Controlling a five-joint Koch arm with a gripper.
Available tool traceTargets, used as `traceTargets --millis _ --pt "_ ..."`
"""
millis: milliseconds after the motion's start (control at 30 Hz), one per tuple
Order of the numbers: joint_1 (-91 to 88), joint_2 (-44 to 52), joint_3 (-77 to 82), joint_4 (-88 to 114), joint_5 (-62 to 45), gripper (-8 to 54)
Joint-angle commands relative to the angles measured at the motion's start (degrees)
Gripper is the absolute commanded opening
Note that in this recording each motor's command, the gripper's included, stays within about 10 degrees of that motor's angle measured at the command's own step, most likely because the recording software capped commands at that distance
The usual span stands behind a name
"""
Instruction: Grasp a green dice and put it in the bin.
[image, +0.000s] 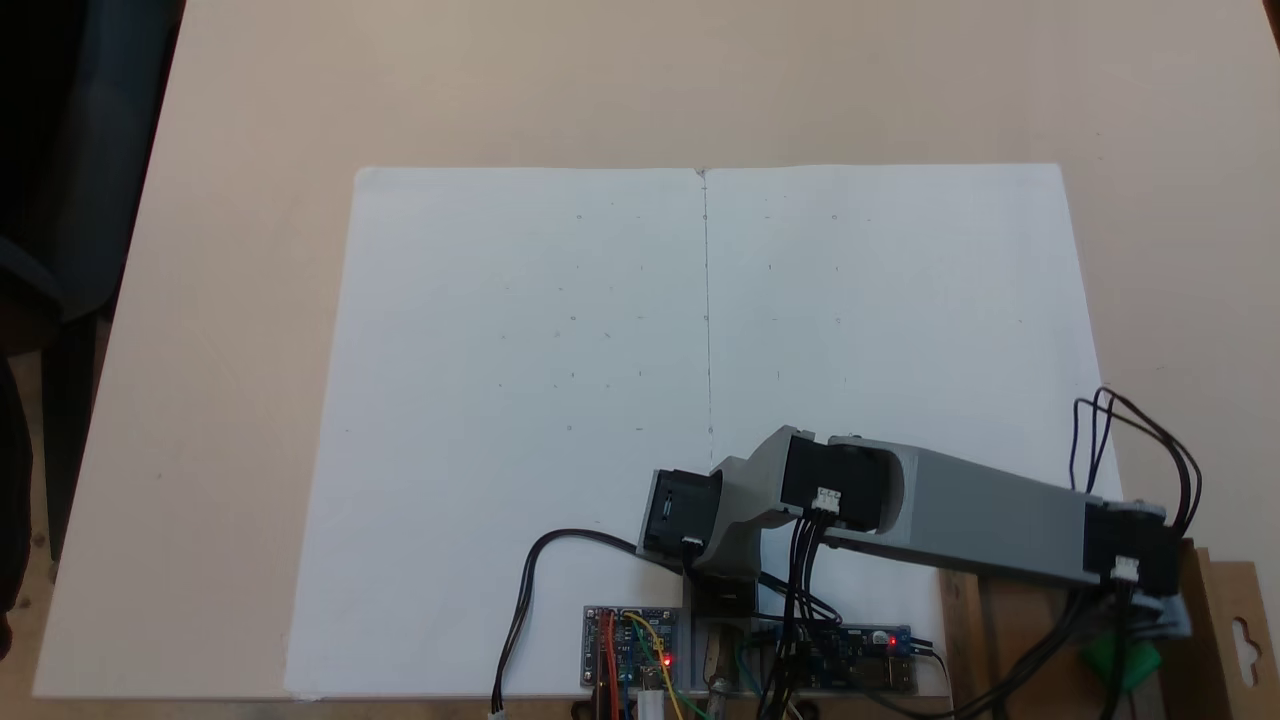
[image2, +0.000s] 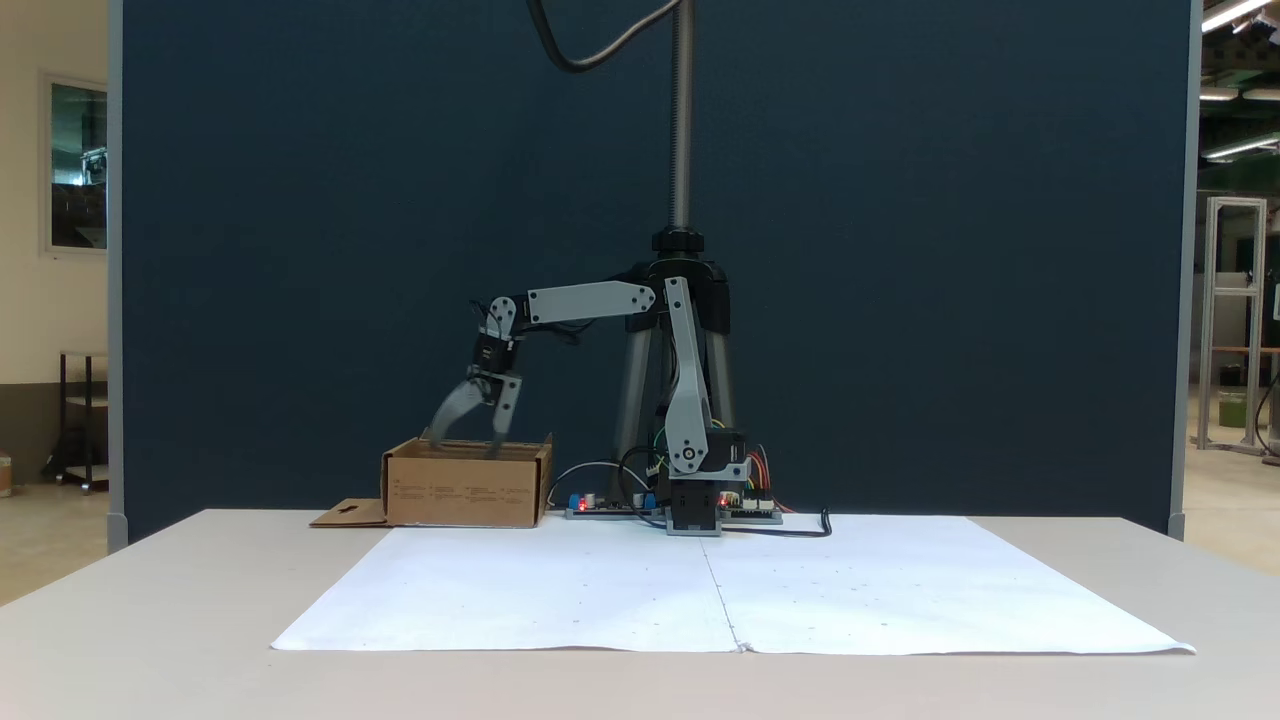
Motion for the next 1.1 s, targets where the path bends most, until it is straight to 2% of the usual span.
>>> traceTargets --millis 0,233,300,400,633,867,1067 --pt "-2.55 2.64 -7.03 -4.04 9.38 34.6" --pt "-18.19 8.79 -15.56 -7.91 23.80 34.7" --pt "-25.22 10.99 -15.56 -8.17 27.42 38.8" --pt "-37.18 12.74 -15.56 -8.26 27.33 43.9" --pt "-62.93 13.18 -14.85 -8.79 27.33 43.9" --pt "-85.43 13.89 -1.93 -17.05 27.16 44.4" --pt "-97.03 19.25 19.95 -30.21 23.29 44.1"
